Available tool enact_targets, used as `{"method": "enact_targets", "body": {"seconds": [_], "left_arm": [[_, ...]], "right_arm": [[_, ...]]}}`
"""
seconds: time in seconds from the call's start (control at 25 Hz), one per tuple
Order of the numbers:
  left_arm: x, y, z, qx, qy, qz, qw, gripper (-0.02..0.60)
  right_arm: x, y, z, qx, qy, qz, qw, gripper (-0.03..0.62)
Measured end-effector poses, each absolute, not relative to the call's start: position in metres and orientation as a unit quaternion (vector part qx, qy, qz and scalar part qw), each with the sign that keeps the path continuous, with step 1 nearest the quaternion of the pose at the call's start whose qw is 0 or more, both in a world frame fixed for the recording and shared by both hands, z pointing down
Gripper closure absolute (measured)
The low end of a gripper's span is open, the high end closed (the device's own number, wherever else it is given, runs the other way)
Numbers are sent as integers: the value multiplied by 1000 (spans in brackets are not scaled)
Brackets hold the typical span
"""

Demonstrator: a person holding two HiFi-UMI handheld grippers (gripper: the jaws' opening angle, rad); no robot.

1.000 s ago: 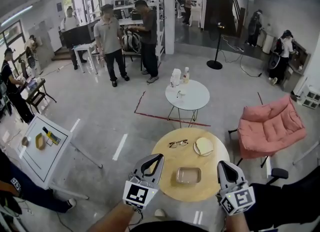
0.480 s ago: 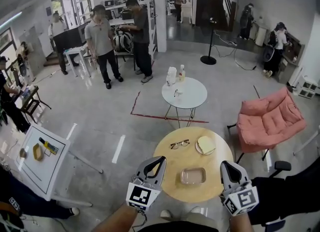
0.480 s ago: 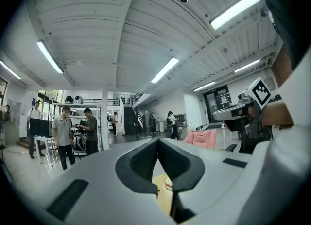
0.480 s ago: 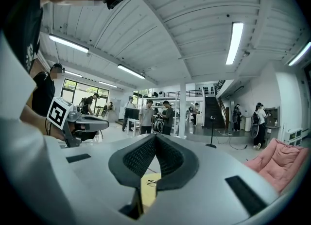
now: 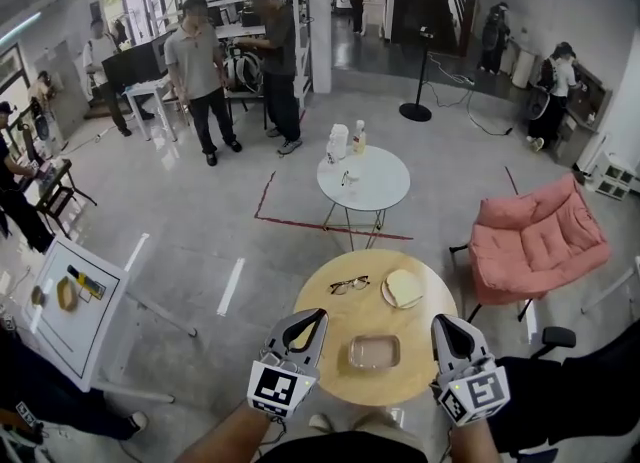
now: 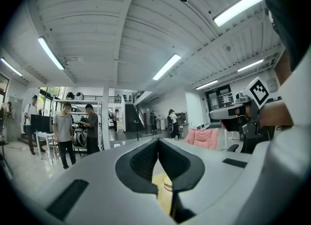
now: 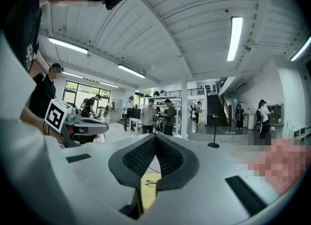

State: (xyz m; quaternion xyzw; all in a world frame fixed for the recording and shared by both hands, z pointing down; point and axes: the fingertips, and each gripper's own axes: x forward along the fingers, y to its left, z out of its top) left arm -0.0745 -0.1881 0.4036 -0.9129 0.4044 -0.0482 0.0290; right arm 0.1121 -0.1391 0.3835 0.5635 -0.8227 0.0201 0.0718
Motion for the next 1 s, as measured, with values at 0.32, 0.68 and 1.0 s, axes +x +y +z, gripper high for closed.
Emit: {"method": "enact_targets", "body": {"seconds": [0.32, 0.68, 1.0], "left_arm": [[-49, -208, 424, -908, 414, -65, 14, 565], [-31, -227, 460, -903, 417, -103, -2, 565], [-18, -231, 511, -903, 406, -132, -38, 565]], "right_arm": [[130, -170, 401, 540, -837, 29, 79, 579], [147, -197, 437, 528, -843, 57, 90, 579], [154, -210, 484, 524, -839, 83, 122, 579]]}}
